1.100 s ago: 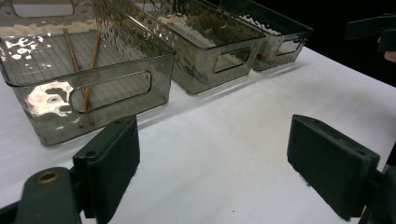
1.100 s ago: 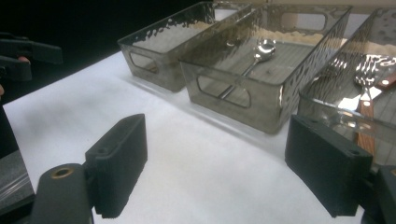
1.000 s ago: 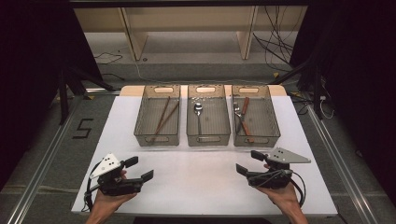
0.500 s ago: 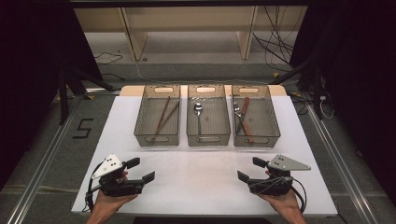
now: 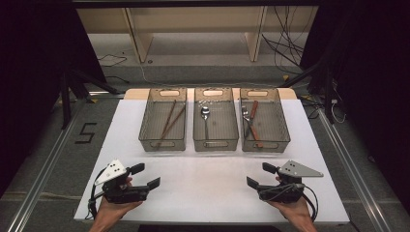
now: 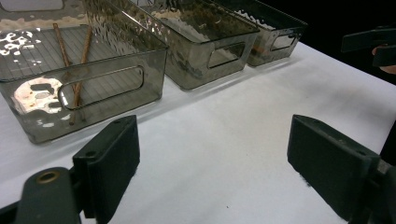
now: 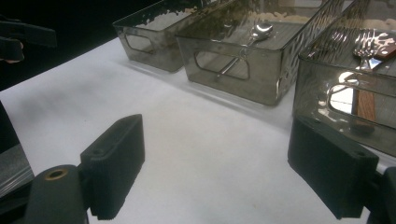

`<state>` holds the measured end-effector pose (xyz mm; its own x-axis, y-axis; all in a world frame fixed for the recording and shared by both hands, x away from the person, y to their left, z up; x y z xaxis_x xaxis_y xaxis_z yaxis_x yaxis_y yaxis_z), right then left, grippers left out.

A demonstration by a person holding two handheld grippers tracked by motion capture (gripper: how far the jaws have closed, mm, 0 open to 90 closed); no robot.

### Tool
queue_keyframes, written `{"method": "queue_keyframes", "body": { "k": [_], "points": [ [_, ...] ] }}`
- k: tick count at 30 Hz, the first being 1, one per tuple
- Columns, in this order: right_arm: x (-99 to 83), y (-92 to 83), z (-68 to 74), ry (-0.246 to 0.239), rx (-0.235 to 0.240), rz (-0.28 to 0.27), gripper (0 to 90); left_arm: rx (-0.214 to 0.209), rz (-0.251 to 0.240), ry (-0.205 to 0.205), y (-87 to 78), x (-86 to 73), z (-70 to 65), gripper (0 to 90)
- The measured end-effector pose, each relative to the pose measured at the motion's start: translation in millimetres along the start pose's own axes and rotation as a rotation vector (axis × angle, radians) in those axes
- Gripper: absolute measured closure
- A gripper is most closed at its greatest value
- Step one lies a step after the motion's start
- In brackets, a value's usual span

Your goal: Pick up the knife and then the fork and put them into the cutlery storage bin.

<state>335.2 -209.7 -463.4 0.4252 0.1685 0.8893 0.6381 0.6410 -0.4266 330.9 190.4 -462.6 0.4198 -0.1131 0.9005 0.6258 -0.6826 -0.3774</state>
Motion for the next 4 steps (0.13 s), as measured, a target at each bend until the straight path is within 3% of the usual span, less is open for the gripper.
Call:
{"method": "queue_keyframes", "body": {
  "k": [4],
  "points": [
    [0.0, 0.2, -0.1, -0.003, 0.000, 0.001, 18.8, 0.000, 0.000, 0.000, 0.0, 0.0, 0.2, 16.6]
  ]
}}
Point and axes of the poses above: each handheld gripper's, and its own axes: y roughly forward along the jaws, x roughly out of its top, z roughly to its left, the point moved 5 cm from there along y, roughly forward along the jaws, and after that the axes turned 1 degree about -x, right-handed, at the moved point
